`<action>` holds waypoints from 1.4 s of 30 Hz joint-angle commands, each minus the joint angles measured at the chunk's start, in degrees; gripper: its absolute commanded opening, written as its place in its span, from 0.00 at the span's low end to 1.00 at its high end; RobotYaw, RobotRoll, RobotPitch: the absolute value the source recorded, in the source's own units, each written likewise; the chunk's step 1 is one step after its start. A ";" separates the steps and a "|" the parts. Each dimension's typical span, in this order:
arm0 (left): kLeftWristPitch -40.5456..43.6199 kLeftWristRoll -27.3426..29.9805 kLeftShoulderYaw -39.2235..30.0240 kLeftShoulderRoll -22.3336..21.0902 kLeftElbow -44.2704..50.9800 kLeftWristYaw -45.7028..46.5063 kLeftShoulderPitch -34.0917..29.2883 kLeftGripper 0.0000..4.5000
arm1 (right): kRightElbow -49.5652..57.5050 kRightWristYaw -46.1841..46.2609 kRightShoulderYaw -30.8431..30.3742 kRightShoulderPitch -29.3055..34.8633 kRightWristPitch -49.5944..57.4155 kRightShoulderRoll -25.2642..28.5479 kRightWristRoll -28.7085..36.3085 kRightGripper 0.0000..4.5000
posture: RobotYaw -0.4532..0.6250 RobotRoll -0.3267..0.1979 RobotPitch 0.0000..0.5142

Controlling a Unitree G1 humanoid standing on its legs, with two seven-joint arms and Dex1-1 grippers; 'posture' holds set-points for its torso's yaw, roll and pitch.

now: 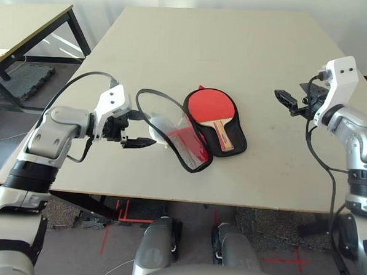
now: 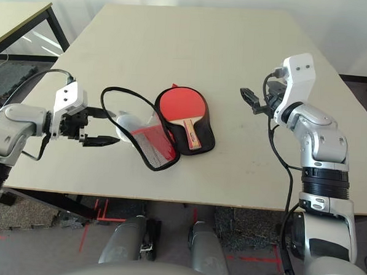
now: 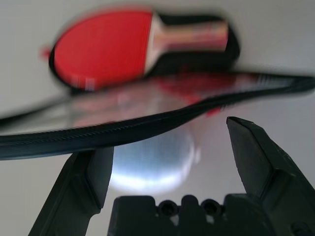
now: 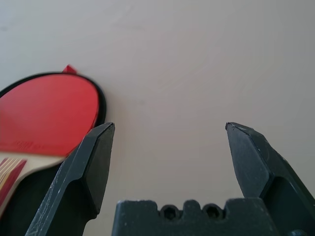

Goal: Store the ping-pong paddle in its case and zip it.

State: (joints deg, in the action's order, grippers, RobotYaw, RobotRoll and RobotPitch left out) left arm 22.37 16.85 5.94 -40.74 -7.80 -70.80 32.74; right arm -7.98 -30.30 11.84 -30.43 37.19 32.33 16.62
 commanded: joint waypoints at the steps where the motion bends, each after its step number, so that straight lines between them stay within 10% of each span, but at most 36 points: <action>1: 0.76 0.43 1.98 5.09 -0.87 1.62 3.73 1.00 | 1.56 -1.81 0.73 1.43 2.55 -0.08 2.82 0.99 | 0.50 0.62 0.13; 19: -18.39 -8.50 5.58 26.14 -28.67 8.76 19.90 1.00 | 9.57 -1.70 5.78 8.25 17.84 -1.15 14.25 0.99 | 0.43 0.62 0.14; 42: -4.18 -2.05 0.57 8.87 -8.13 -0.33 4.33 1.00 | 6.62 -2.13 -1.03 11.00 22.48 -9.25 18.45 0.99 | 0.51 0.62 0.16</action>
State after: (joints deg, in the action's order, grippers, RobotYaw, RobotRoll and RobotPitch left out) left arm 17.10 14.06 6.97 -31.19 -17.55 -70.97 37.70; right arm -0.37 -32.27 11.64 -19.40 60.17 23.20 35.50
